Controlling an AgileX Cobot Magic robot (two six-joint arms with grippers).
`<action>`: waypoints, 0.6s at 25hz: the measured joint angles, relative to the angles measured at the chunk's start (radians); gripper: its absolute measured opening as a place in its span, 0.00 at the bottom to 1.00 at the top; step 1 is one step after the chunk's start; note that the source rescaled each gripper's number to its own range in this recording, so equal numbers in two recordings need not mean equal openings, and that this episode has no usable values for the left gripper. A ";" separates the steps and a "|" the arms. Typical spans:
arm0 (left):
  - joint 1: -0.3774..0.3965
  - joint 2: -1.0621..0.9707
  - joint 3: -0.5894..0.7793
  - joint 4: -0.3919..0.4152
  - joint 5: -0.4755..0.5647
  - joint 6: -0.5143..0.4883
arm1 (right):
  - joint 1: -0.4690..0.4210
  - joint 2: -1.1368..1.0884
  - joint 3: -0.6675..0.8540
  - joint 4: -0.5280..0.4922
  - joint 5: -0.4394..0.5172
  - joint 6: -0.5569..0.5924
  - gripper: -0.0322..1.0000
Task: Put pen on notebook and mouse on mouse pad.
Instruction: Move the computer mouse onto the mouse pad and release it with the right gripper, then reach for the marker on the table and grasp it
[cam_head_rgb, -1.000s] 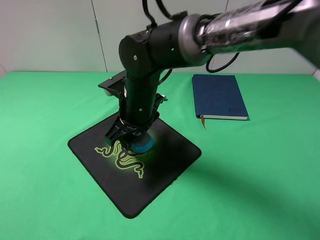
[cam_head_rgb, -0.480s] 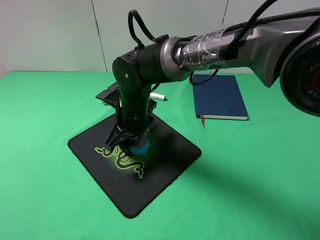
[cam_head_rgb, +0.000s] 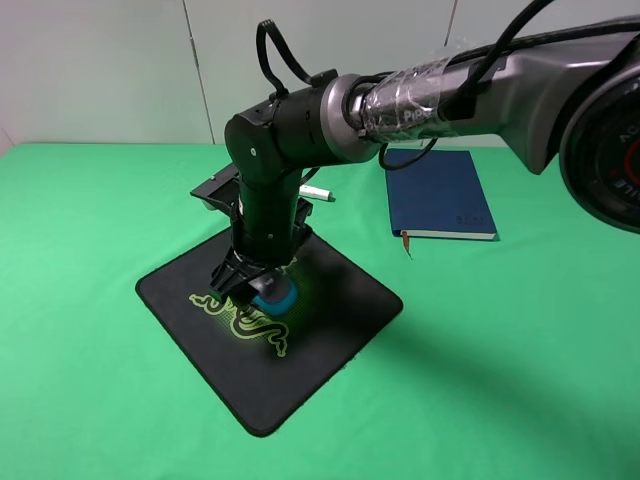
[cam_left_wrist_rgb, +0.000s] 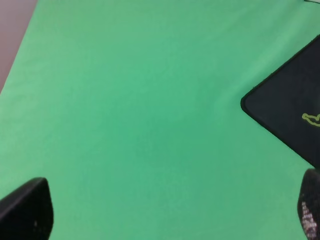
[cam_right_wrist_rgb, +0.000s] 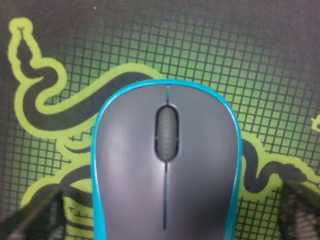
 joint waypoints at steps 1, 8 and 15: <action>0.000 0.000 0.000 0.000 0.000 0.000 | 0.000 0.000 0.000 0.000 0.000 0.000 0.96; 0.000 0.000 0.000 0.001 0.000 0.000 | 0.000 0.000 0.000 -0.002 0.002 0.000 1.00; 0.000 0.000 0.000 0.001 0.000 0.000 | 0.000 0.000 -0.049 -0.002 0.112 -0.001 1.00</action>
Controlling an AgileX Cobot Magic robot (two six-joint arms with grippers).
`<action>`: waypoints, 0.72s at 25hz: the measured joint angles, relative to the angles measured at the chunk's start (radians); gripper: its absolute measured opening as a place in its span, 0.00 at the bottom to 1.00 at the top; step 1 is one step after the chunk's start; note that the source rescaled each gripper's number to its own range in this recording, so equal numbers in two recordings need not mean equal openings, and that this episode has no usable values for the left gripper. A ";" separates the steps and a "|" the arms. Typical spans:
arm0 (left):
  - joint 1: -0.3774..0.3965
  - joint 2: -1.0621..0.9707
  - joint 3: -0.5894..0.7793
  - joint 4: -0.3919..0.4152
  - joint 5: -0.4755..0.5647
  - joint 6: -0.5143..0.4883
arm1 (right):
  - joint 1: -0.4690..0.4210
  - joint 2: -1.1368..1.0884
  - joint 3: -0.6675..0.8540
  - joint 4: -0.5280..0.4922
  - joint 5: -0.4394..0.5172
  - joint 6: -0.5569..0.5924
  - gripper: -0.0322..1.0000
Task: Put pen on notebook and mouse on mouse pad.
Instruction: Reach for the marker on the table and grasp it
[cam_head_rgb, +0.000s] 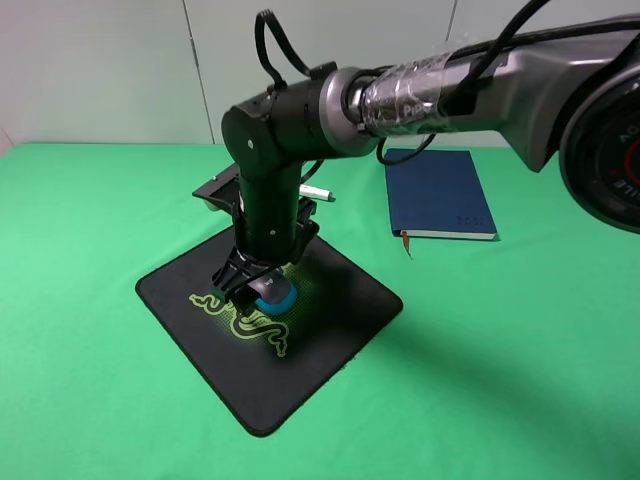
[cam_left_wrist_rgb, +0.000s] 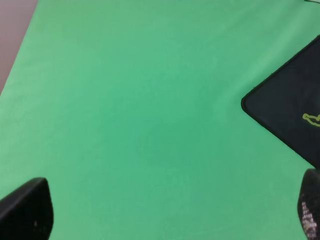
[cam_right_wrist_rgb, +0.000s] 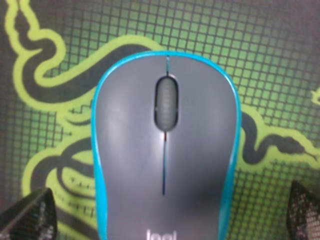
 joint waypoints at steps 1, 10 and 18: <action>0.000 0.000 0.000 0.000 0.000 0.000 | 0.000 0.000 -0.022 0.000 0.029 -0.001 1.00; 0.000 0.000 0.000 0.000 0.000 0.000 | 0.000 -0.002 -0.229 -0.030 0.210 -0.030 1.00; 0.000 0.000 0.000 0.000 0.000 0.000 | -0.093 0.034 -0.342 -0.046 0.215 -0.092 1.00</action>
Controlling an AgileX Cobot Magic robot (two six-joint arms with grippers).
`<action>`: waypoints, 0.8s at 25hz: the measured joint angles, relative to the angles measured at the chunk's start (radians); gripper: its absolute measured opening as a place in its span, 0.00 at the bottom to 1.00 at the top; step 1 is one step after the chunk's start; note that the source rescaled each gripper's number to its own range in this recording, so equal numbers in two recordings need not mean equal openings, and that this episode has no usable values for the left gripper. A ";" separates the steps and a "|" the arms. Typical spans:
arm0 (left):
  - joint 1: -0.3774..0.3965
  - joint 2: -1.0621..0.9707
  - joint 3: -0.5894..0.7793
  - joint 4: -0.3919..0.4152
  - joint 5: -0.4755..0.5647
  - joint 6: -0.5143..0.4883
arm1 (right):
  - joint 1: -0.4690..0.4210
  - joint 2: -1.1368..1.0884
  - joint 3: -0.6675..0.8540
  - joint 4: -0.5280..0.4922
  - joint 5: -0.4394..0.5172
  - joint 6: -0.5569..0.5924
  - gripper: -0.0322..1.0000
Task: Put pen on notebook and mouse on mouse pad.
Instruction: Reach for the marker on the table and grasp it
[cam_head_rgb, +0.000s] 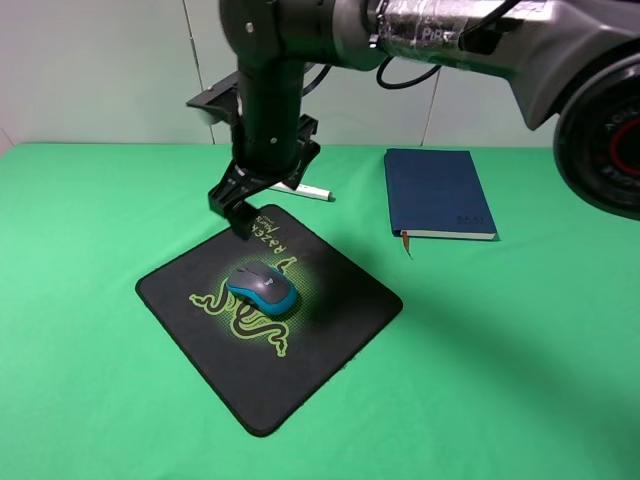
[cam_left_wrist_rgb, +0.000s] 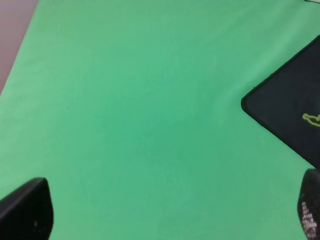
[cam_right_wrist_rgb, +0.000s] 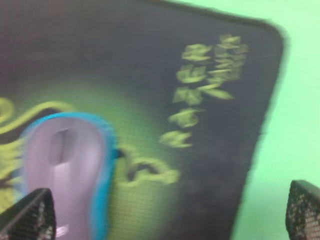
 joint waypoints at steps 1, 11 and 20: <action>0.000 0.000 0.000 0.000 0.000 0.000 | -0.019 0.016 -0.020 -0.001 -0.004 -0.008 1.00; 0.000 0.000 0.000 0.000 0.000 0.000 | -0.153 0.189 -0.277 0.020 -0.083 -0.066 1.00; 0.000 0.000 0.000 0.000 0.000 0.000 | -0.190 0.296 -0.319 0.068 -0.189 -0.137 1.00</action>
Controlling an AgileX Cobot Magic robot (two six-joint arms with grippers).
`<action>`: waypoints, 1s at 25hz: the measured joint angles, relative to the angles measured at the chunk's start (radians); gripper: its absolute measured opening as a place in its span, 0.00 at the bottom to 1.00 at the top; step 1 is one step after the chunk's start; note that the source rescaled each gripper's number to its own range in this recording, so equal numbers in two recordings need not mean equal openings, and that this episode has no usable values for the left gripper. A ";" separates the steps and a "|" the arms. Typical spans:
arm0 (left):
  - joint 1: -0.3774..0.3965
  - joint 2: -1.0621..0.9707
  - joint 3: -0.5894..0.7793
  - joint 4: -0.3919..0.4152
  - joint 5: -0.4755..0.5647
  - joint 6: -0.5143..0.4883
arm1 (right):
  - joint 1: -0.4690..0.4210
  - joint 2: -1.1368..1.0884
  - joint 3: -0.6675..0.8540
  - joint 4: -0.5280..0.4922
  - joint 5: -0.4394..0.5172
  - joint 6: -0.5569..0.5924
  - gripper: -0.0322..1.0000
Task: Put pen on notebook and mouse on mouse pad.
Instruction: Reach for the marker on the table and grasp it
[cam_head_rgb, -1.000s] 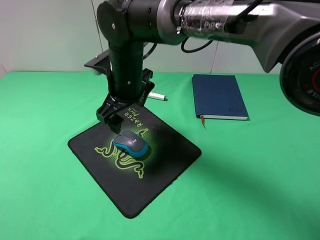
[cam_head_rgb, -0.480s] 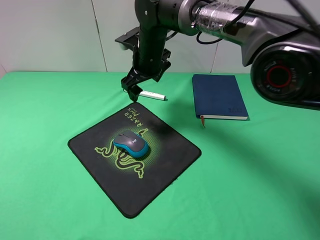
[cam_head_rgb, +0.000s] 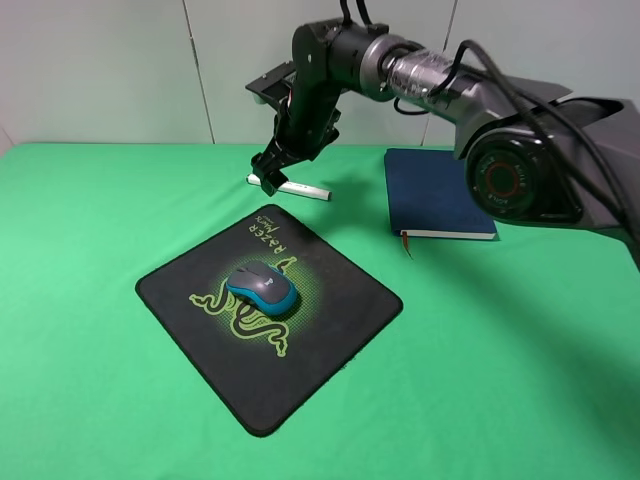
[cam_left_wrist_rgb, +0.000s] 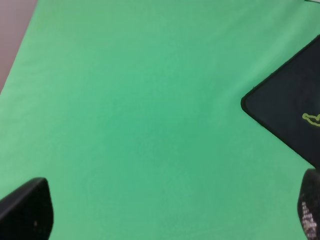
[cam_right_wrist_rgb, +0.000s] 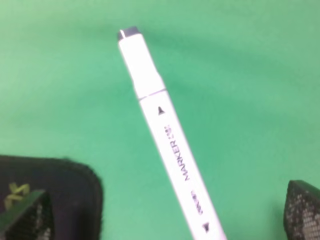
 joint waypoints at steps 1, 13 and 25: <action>0.000 0.000 0.000 0.000 0.000 0.000 | -0.004 0.011 0.000 0.000 -0.014 0.000 1.00; 0.000 0.000 0.000 0.000 0.000 0.000 | -0.080 0.065 0.000 0.109 -0.063 -0.076 1.00; 0.000 0.000 0.000 0.000 0.000 0.000 | -0.080 0.065 -0.003 0.116 -0.065 -0.088 0.71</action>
